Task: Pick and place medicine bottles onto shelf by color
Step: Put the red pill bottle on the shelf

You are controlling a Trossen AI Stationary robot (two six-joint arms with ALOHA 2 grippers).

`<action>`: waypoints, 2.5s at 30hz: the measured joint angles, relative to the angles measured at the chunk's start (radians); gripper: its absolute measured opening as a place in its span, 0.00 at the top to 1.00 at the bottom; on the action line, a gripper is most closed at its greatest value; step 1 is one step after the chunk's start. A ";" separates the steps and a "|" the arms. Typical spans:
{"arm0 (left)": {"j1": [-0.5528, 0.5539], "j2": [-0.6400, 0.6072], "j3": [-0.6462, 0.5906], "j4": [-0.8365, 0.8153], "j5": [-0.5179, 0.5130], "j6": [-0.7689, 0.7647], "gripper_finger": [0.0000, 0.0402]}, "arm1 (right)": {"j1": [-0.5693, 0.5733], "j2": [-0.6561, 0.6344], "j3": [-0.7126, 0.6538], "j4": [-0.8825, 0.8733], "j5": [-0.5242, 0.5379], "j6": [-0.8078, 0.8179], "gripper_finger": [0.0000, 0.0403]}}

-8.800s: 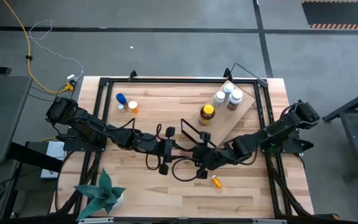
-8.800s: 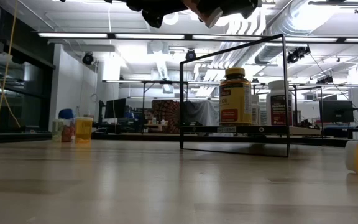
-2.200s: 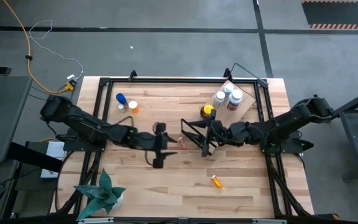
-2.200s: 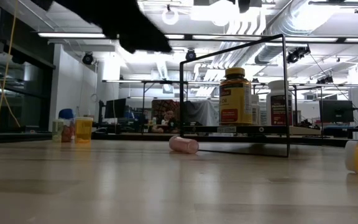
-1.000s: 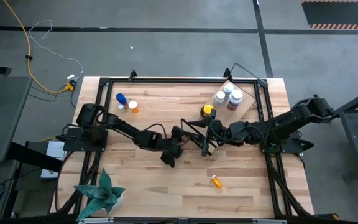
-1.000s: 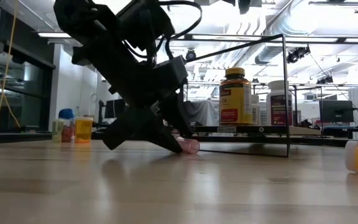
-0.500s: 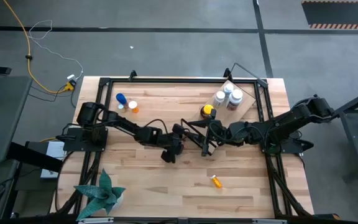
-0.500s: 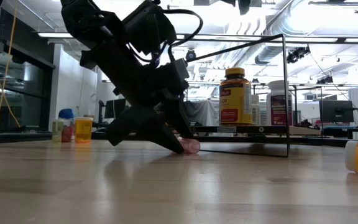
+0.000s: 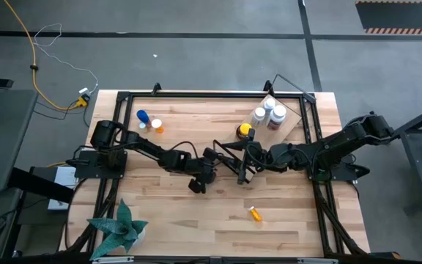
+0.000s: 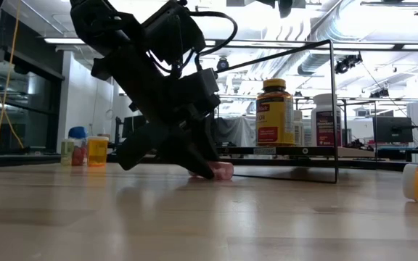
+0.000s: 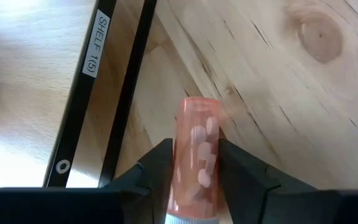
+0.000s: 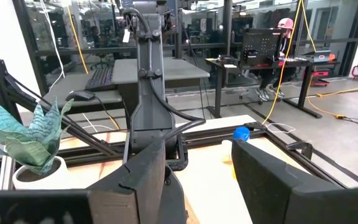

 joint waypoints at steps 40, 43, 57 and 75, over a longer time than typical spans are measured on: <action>-0.065 -0.368 -0.002 -0.327 -0.037 -0.272 0.75 | 0.000 0.001 -0.001 -0.016 -0.001 0.000 0.56; -0.081 -0.470 -0.002 -0.380 -0.036 -0.364 0.75 | 0.000 0.001 -0.001 -0.018 -0.001 0.000 0.56; -0.115 -0.652 -0.113 -0.020 -0.087 -0.456 0.75 | -0.007 0.018 -0.001 -0.044 -0.117 -0.058 0.56; -0.134 -0.656 -0.122 0.215 -0.105 -0.479 0.75 | -0.035 0.047 -0.001 0.022 -0.146 -0.060 0.56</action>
